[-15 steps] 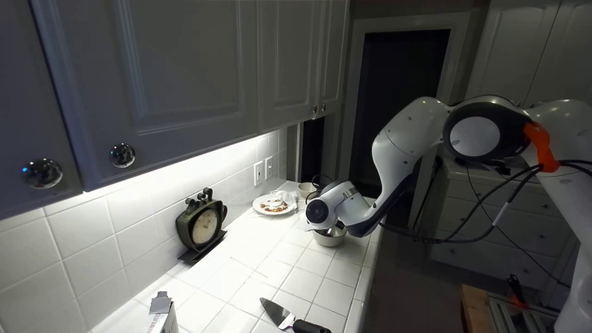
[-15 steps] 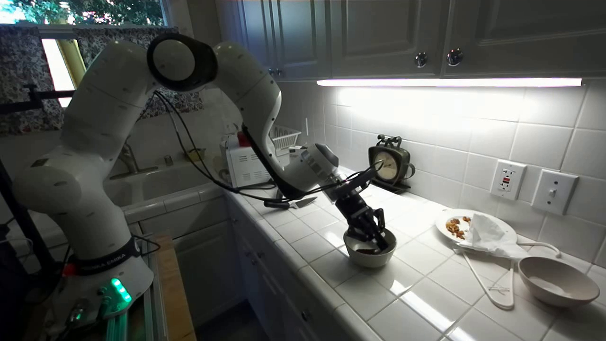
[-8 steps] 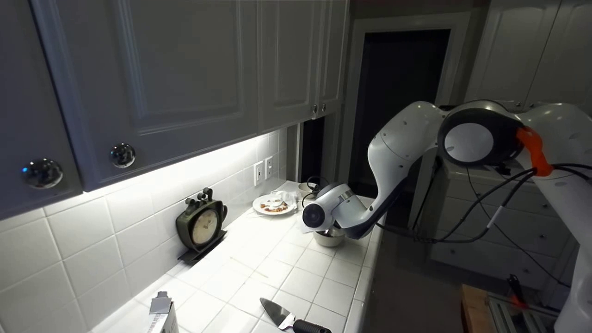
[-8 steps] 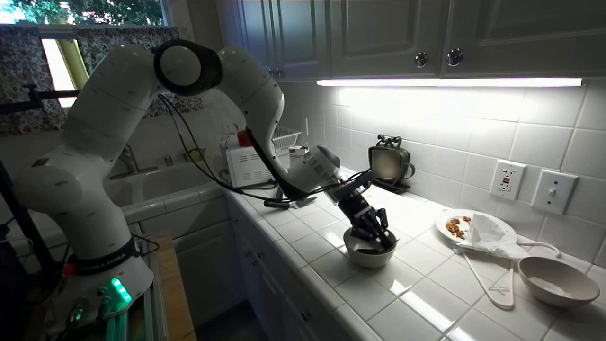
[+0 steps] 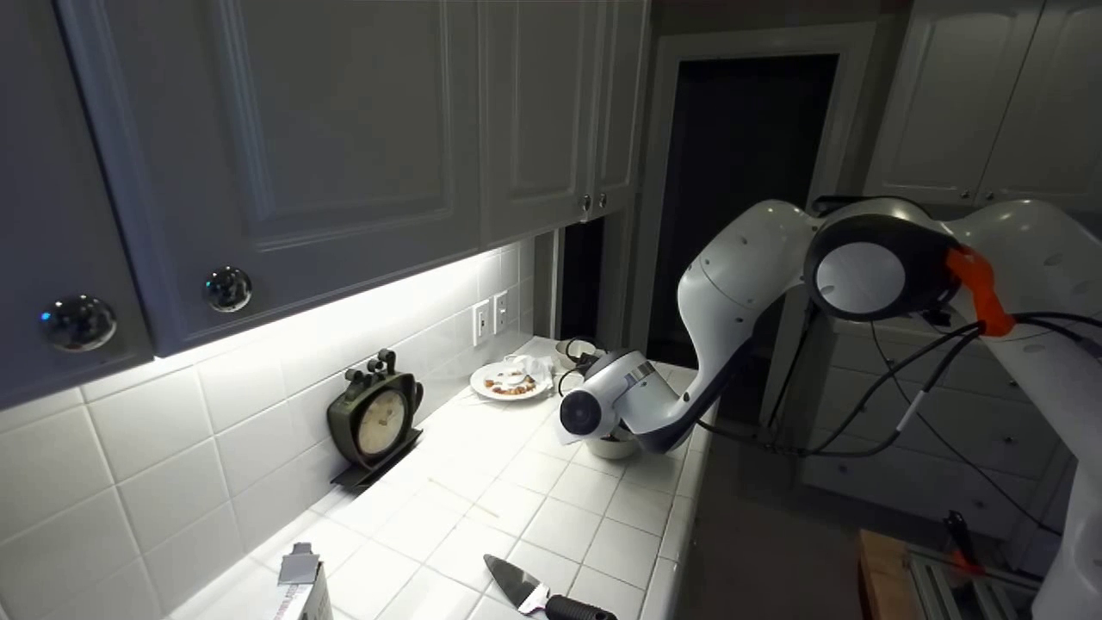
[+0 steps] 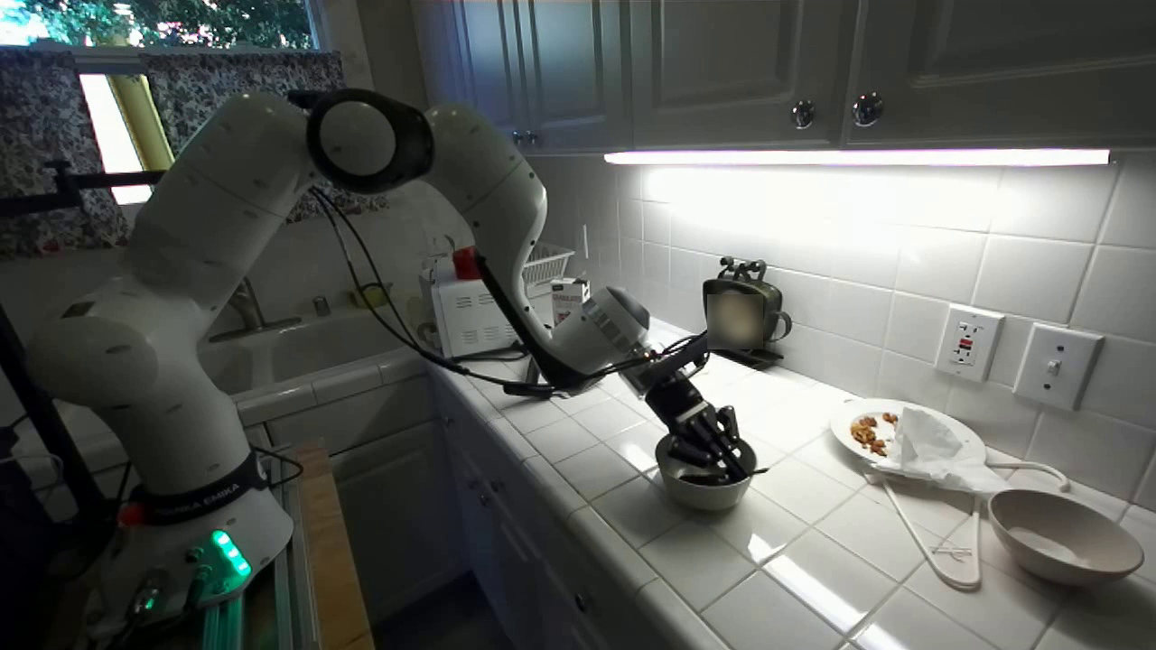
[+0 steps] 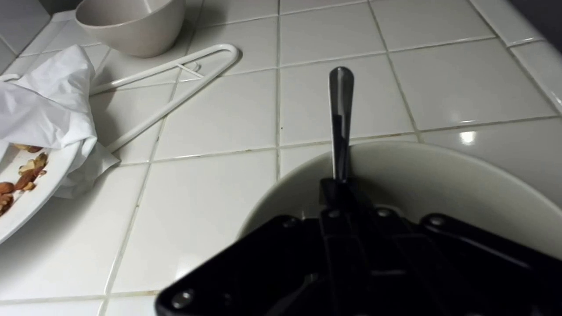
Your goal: Use the silver spoon to remove some objects from the grey bowl.
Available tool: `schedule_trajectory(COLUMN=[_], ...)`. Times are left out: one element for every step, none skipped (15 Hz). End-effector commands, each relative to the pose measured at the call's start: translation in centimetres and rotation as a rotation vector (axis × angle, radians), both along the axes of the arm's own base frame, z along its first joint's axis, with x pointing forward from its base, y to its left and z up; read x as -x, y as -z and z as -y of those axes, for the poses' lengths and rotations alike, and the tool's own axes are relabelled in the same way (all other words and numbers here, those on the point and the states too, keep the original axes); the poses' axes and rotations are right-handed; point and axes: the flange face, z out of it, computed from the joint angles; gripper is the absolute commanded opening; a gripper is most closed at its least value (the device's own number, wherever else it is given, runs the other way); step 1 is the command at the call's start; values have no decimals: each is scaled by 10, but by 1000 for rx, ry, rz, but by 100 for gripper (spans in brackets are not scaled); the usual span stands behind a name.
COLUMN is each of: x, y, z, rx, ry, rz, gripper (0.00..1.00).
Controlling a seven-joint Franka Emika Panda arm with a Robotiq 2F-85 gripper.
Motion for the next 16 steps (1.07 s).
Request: schedule_trajectory(x=[0,1,1,2,3,4,5,6,7,8,8,7,6,6,5,5], y=[9,11,11,12,13,13,14,14,13,11,8,4,-1,-6,-12,-17], z=[-7,-10,-13,-15,-18,-21,-23,-25,-28,-29,-29,-28,-28,-26,-24,-23], rx=[13,13,14,12,7,0,-8,-20,-49,-70,-81,-99,-121,-147,-173,-200], ry=[-42,-49,-56,-62,-67,-70,-71,-71,-67,-67,-65,-63,-58,-51,-41,-32], rz=[-41,-45,-49,-55,-57,-62,-68,-74,-91,-102,-106,-109,-112,-117,-120,-124], gripper=[2,2,2,2,2,2,2,2,2,2,2,2,2,2,2,2])
